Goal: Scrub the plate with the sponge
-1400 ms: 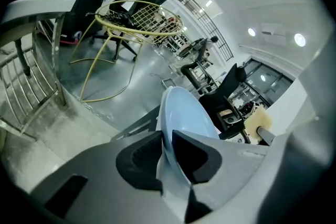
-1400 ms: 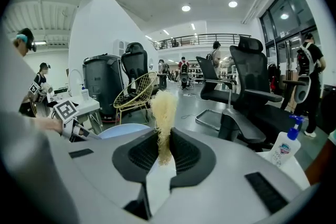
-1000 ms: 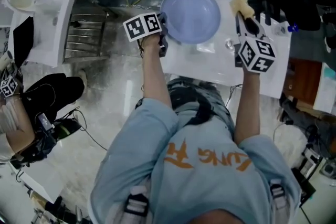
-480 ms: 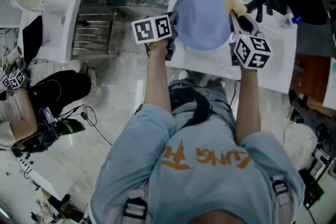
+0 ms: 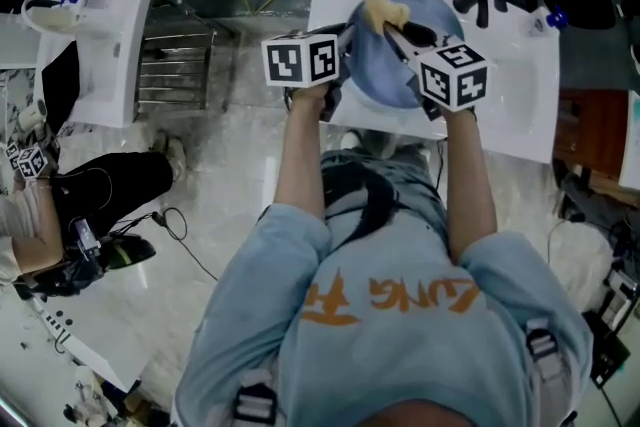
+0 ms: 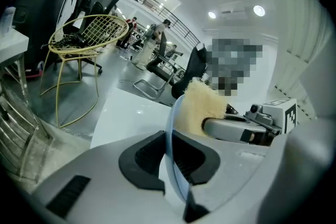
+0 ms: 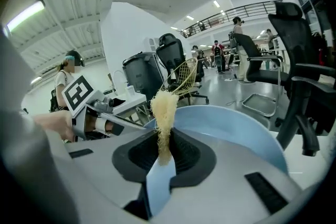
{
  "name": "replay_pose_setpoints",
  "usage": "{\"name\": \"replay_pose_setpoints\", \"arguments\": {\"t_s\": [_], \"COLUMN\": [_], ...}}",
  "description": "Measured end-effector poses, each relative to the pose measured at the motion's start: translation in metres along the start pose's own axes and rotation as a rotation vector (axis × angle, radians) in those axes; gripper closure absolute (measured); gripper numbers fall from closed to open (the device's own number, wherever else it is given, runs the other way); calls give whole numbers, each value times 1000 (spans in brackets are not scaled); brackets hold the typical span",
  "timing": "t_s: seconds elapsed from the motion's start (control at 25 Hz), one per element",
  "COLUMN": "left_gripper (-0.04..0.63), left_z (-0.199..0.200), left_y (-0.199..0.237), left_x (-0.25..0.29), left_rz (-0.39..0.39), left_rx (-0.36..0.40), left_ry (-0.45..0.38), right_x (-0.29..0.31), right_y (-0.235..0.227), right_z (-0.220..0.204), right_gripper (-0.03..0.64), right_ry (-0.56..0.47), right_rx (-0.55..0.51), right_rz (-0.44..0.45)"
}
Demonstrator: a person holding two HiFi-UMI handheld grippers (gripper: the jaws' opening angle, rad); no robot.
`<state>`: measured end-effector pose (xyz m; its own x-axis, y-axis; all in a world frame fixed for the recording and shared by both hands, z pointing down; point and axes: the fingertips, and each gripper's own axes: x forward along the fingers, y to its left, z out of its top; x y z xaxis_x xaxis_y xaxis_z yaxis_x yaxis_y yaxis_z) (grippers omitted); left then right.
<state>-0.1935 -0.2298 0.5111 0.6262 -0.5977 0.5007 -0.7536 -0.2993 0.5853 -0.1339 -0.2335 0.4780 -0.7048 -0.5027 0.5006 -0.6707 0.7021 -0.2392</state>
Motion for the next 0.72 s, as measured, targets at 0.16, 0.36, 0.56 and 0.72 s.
{"name": "replay_pose_setpoints", "arguments": {"t_s": [0.16, 0.36, 0.56, 0.72], "left_gripper": [566, 565, 560, 558], "left_z": [-4, -9, -17, -23], "left_y": [-11, -17, -26, -36], "left_x": [-1, -6, 3, 13], "left_rz": [-33, -87, -101, -116], "left_rx": [34, 49, 84, 115], "left_ry": [5, 15, 63, 105], "right_x": [4, -2, -22, -51], "right_y": [4, -15, -48, -81], "right_z": [-8, -11, -17, -30], "right_gripper": [569, 568, 568, 568], "right_ry": [47, 27, -6, -28], "right_rx": [-2, 18, 54, 119], "right_rz": [15, -87, -238, -368]}}
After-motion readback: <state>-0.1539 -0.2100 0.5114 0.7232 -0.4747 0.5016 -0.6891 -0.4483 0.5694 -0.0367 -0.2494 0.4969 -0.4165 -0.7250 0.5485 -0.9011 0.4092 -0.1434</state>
